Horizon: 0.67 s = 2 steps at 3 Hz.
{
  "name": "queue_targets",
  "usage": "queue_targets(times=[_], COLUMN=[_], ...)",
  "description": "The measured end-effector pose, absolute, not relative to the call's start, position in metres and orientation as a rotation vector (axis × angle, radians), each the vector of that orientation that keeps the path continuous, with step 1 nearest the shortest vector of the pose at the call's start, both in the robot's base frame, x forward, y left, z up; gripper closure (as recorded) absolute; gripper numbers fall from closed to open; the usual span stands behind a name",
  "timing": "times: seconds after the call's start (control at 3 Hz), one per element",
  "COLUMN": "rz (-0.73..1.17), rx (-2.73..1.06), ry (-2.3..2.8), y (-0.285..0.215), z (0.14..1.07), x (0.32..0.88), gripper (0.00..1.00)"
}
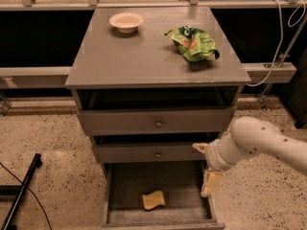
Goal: Pick sponge from bottom drawer and place on counter
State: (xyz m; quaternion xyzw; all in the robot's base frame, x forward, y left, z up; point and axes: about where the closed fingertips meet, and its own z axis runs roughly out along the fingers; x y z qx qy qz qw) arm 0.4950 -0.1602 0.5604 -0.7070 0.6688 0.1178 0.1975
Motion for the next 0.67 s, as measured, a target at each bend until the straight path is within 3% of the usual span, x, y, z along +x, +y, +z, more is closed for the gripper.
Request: queue_targets(times=[0.67], rz=[0.259], rx=[-1.859], ry=[1.811], y=[-0.1630], z=[0.5057], x=[0.5148], gripper=[0.00])
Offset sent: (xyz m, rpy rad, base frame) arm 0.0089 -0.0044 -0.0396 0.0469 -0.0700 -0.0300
